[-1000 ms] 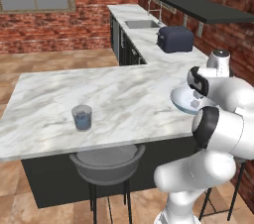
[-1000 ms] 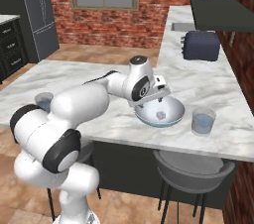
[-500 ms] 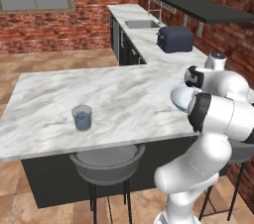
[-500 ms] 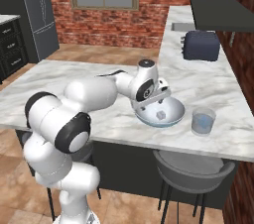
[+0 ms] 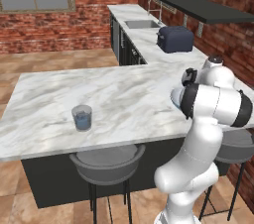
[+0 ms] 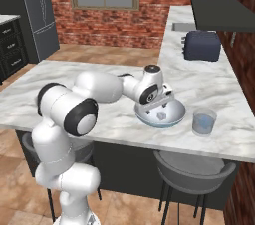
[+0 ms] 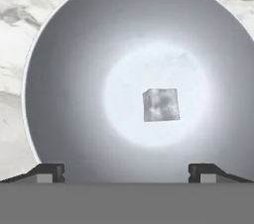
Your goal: There are four ice cubes in the ice bowl. Place two ice cubes in each glass of water.
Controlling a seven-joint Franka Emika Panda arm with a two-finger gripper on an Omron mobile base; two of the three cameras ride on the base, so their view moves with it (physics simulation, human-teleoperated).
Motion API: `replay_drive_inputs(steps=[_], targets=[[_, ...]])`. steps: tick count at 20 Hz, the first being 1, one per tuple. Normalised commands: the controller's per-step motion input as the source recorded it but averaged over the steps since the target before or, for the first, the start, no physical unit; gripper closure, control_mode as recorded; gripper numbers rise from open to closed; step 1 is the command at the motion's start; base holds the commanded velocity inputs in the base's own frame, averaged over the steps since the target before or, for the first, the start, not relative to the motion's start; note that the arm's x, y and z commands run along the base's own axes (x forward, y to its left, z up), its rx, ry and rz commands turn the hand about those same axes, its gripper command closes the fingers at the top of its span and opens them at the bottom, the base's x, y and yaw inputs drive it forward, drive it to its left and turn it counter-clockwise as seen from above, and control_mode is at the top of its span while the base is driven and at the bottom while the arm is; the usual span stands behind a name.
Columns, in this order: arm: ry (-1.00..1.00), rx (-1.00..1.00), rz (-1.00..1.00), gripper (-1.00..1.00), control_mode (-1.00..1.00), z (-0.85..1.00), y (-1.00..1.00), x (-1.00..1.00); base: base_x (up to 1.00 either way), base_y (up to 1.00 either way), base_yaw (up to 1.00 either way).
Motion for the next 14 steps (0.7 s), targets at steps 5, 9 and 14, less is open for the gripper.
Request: replay_drive_inputs(steps=[5,9,14], targets=[[0.0,0.0,0.0,-1.0,-1.0,-0.37,-0.01,0.31,0.0,0.0,0.0],[0.01,0.0,0.0,-1.0,-1.0,-0.34,-0.03,0.27,0.0,0.0,0.0],[0.0,0.0,0.0,-1.0,-1.0,-0.26,-0.1,0.27,0.0,0.0,0.0]])
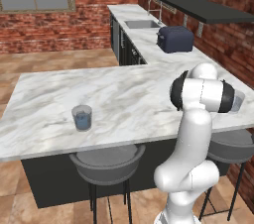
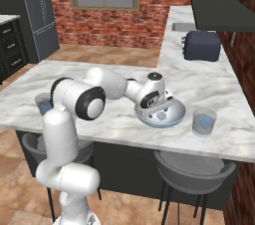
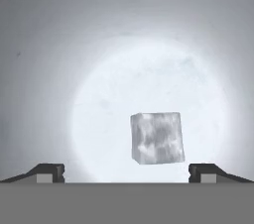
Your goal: There are four ice cubes in the ice bowl. Place two ice cubes in each glass of water.
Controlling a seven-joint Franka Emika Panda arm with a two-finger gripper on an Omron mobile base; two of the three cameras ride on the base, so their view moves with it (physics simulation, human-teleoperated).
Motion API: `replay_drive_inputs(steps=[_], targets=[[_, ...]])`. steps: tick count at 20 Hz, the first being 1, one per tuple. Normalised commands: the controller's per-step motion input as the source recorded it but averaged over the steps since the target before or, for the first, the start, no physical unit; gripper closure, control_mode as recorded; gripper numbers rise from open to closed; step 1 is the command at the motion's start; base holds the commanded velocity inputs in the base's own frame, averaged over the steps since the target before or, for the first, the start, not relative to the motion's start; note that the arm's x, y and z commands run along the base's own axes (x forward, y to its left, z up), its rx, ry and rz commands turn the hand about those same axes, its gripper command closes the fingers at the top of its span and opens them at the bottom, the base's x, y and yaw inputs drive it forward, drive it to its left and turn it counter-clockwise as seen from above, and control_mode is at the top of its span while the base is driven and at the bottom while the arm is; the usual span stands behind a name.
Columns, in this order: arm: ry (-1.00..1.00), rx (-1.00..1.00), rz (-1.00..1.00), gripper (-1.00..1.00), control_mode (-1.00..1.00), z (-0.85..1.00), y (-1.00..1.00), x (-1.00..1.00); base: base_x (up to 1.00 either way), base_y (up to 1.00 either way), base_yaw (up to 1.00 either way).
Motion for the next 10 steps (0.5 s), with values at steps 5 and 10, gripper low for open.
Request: replay_drive_inputs(steps=[5,10], targets=[[0.0,0.0,0.0,-1.0,-1.0,-0.2,-0.16,0.29,0.0,0.0,0.0],[0.01,0.0,0.0,-1.0,-1.0,-0.23,-0.07,0.23,0.0,0.0,0.0]])
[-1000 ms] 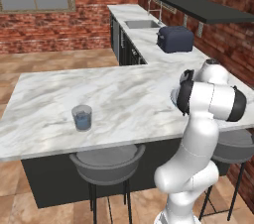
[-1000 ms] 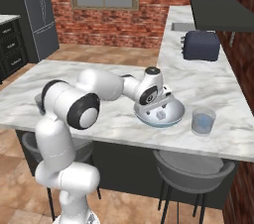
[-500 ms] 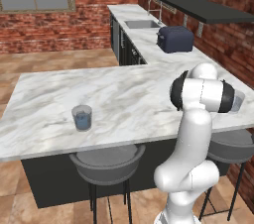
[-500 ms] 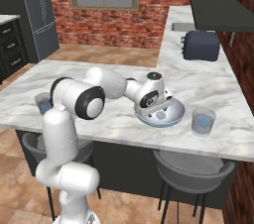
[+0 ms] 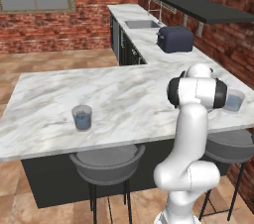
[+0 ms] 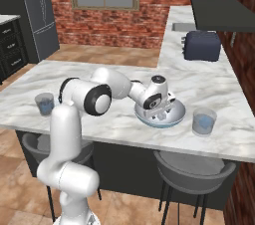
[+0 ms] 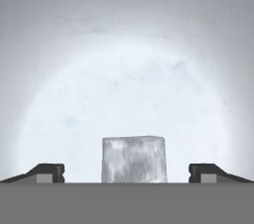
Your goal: There are four ice cubes in the ice bowl. Place two ice cubes in each glass of water.
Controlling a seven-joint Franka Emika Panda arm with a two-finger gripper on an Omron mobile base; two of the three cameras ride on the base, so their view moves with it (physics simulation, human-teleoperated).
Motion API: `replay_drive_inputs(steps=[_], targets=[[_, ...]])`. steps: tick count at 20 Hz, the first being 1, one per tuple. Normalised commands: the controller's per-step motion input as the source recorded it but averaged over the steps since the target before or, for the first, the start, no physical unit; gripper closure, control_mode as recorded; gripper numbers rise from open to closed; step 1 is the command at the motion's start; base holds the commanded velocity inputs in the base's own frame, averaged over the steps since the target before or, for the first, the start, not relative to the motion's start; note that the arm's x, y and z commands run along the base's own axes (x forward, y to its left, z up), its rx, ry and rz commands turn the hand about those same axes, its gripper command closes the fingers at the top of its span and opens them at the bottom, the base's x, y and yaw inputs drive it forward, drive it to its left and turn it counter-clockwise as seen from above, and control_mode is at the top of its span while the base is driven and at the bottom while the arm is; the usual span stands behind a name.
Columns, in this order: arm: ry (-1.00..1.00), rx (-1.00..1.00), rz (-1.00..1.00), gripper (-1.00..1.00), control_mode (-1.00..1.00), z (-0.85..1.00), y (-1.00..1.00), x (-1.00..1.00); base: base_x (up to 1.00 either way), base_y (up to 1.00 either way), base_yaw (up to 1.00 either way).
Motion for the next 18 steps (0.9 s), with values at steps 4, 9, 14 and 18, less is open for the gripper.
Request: replay_drive_inputs(steps=[4,9,14,18], targets=[[0.01,0.0,0.0,-1.0,-1.0,-0.24,-0.06,0.13,0.0,0.0,0.0],[0.01,0.0,0.0,-1.0,-1.0,-0.23,-0.07,0.14,0.0,0.0,0.0],[0.01,0.0,0.0,-1.0,-1.0,-0.25,-0.03,0.1,0.0,0.0,0.0],[0.03,0.0,0.0,1.0,-1.0,-0.37,0.0,0.0,0.0,0.0,0.0]])
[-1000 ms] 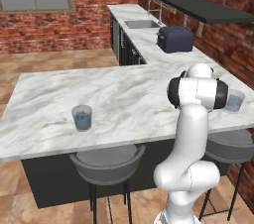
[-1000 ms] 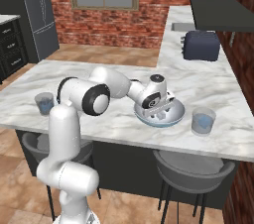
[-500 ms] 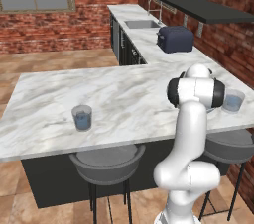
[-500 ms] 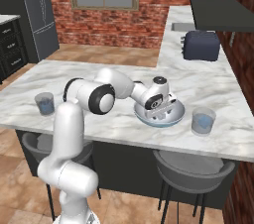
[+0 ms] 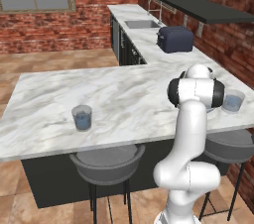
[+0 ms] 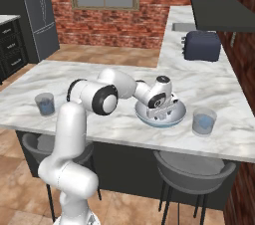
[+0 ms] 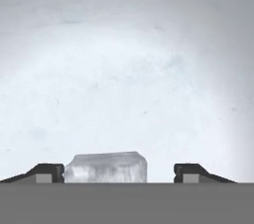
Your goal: There are four ice cubes in the ice bowl. Place two ice cubes in each glass of water.
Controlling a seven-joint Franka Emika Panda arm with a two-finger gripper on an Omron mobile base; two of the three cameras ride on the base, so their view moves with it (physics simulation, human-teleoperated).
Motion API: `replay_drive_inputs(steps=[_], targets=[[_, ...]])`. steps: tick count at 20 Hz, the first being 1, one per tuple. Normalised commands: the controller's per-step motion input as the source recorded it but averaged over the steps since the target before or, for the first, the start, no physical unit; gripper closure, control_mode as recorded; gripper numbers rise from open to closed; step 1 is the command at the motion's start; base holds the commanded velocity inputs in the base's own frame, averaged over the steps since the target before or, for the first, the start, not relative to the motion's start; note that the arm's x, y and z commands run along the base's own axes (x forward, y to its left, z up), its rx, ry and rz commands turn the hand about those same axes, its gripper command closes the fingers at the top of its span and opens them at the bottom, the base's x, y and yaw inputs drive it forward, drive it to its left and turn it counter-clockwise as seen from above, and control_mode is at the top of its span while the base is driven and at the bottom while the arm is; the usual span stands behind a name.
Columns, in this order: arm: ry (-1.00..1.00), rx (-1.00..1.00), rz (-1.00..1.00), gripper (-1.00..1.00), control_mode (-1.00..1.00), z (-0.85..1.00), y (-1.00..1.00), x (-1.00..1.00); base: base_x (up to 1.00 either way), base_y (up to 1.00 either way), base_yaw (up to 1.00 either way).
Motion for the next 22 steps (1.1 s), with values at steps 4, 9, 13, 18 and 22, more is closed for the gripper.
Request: replay_drive_inputs(steps=[4,9,13,18,22], targets=[[0.01,0.0,0.0,1.0,-1.0,-0.4,0.0,-0.08,0.0,0.0,0.0],[0.0,0.0,0.0,1.0,-1.0,-0.31,0.0,-0.18,0.0,0.0,0.0],[0.0,0.0,0.0,1.0,-1.0,-0.09,0.0,-0.26,0.0,0.0,0.0],[0.0,0.0,0.0,1.0,-1.0,0.15,0.0,-0.42,0.0,0.0,0.0],[-0.12,0.0,0.0,1.0,-1.0,0.73,0.0,-0.21,0.0,0.0,0.0]])
